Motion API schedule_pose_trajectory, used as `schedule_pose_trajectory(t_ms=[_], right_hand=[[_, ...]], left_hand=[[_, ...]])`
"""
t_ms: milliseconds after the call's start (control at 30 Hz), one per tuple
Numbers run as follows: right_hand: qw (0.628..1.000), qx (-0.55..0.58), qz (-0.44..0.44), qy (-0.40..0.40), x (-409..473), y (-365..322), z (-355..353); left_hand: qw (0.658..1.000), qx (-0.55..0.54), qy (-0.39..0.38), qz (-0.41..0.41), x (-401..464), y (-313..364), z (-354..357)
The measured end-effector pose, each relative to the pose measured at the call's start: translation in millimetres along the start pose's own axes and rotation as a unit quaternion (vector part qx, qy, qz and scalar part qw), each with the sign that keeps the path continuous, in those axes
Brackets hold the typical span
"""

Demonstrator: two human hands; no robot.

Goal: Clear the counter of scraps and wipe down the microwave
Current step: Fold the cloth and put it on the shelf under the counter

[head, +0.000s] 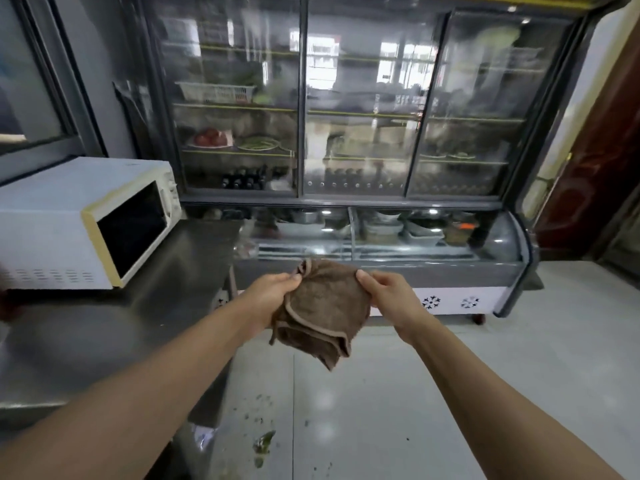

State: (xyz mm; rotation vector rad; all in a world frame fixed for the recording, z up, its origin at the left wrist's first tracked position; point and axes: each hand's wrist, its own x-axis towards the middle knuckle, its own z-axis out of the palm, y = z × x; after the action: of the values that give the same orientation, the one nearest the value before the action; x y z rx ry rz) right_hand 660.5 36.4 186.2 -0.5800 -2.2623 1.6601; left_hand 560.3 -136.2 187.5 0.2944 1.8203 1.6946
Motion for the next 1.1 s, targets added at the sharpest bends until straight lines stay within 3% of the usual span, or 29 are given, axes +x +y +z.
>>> schedule_pose_trajectory(t_ms=[100, 200, 300, 367, 500, 667, 967, 1100], right_hand=[[0.999, 0.041, -0.009, 0.02, 5, 2, -24], [0.992, 0.122, 0.024, 0.005, 18, 6, -45], [0.961, 0.248, 0.105, -0.069, 30, 12, -67], [0.942, 0.288, 0.113, -0.127, 39, 20, -78], [0.959, 0.239, 0.096, -0.117, 75, 42, -91], [0.988, 0.105, 0.087, -0.074, 143, 50, -102], [0.982, 0.142, 0.021, -0.123, 274, 42, -139], [0.984, 0.126, -0.055, -0.11, 322, 30, -145]], left_hand=[[0.997, -0.046, -0.028, -0.053, 12, -4, 24], [0.993, 0.013, -0.08, -0.09, 23, -7, 45], [0.992, -0.007, -0.07, -0.101, 40, -7, 64], [0.99, -0.054, -0.07, -0.106, 55, -3, 74], [0.988, -0.12, -0.036, -0.091, 100, 7, 85], [0.992, -0.111, 0.015, -0.064, 170, 17, 98], [0.996, -0.053, -0.061, 0.032, 264, 69, 88], [0.993, -0.046, -0.053, 0.095, 295, 94, 81]])
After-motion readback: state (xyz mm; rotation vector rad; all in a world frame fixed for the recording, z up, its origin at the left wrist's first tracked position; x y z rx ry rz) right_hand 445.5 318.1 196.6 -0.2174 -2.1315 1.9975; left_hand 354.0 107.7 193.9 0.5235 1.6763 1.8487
